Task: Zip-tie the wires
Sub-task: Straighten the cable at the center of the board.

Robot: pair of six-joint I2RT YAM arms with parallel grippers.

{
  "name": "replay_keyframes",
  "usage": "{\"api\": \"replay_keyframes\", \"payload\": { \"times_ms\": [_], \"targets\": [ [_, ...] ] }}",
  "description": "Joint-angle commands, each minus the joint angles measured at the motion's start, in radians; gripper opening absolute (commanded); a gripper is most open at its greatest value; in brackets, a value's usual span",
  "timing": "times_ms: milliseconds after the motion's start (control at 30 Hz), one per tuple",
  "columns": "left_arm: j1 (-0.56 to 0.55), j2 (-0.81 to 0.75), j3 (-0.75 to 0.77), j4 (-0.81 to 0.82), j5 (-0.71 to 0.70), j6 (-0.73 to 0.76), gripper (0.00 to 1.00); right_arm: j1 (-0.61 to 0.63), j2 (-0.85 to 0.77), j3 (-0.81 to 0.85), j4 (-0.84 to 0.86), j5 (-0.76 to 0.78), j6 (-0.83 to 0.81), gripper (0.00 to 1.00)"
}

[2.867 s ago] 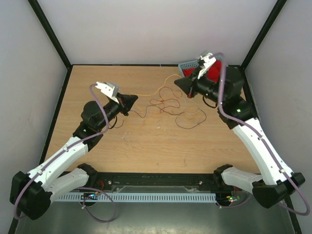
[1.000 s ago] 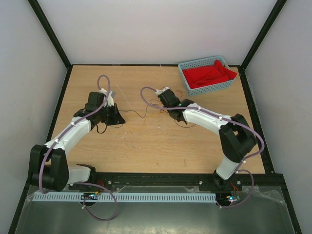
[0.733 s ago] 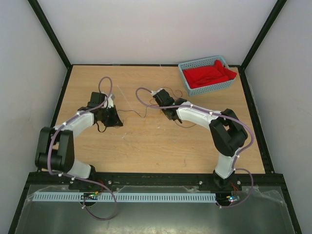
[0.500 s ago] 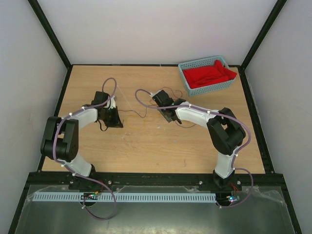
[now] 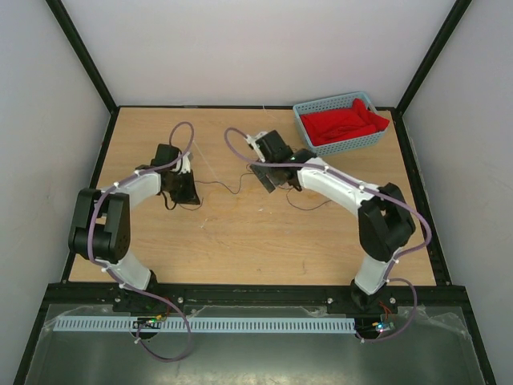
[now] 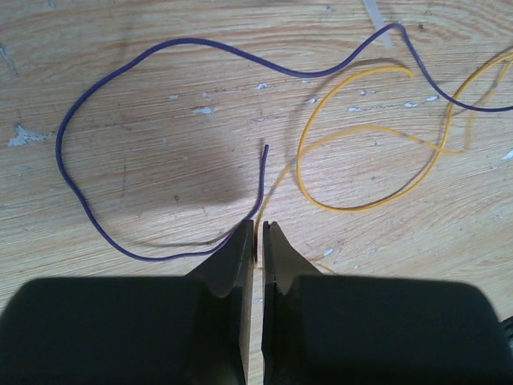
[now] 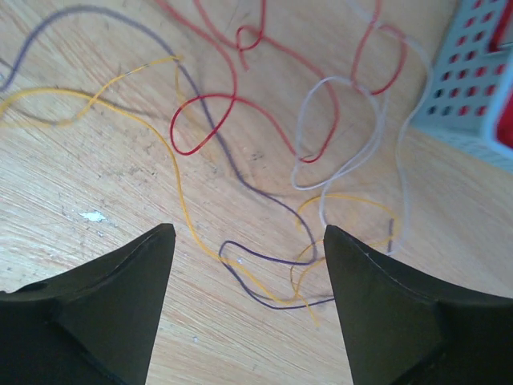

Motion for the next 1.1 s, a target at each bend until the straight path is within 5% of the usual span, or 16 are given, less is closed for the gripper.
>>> {"api": "replay_keyframes", "payload": {
  "times_ms": [0, 333, 533, 700, 1067],
  "targets": [
    [0.003, 0.02, 0.027, -0.031, -0.011, 0.024, 0.1, -0.039, -0.112, 0.067, -0.091, -0.043, -0.031, 0.87],
    [0.003, -0.022, 0.016, -0.044, 0.002, 0.026, 0.33, -0.164, -0.103, 0.166, 0.0, -0.17, 0.043, 0.91],
    [0.007, -0.128, 0.007, -0.075, -0.015, 0.028, 0.59, -0.194, 0.093, 0.339, 0.041, -0.167, 0.067, 0.91],
    [0.016, -0.283, 0.014, -0.077, -0.017, -0.004, 0.98, -0.228, 0.267, 0.487, 0.044, -0.143, 0.033, 0.9],
    [0.025, -0.515, 0.034, -0.053, 0.055, -0.017, 0.99, -0.29, 0.442, 0.562, 0.038, -0.299, -0.016, 0.87]
  ]
}}
